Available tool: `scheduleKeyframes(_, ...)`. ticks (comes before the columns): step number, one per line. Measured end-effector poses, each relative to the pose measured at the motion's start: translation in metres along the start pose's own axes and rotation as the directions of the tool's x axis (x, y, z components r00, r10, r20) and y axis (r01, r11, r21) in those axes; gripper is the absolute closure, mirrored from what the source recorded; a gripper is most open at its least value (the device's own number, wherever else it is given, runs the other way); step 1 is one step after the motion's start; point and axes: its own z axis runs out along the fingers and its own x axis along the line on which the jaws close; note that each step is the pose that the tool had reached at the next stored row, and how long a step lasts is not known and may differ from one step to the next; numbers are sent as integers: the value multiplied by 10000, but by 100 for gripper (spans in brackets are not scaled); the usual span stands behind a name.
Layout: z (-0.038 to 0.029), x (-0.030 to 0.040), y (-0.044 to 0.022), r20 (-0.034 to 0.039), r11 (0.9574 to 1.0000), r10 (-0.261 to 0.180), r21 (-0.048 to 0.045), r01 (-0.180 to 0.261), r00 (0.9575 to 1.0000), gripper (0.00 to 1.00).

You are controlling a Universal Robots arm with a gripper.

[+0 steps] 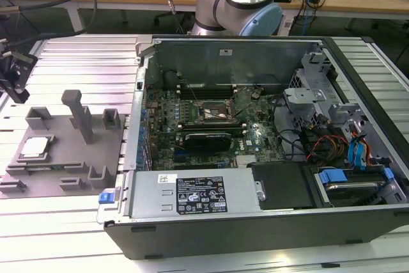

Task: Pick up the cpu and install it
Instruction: 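Reach for the cpu, then pick up the cpu and move it towards the insertion slot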

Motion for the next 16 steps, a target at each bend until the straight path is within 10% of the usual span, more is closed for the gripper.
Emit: scheduleKeyframes(16,47,29,-13,-1,10000,0,1,0,10000,89)
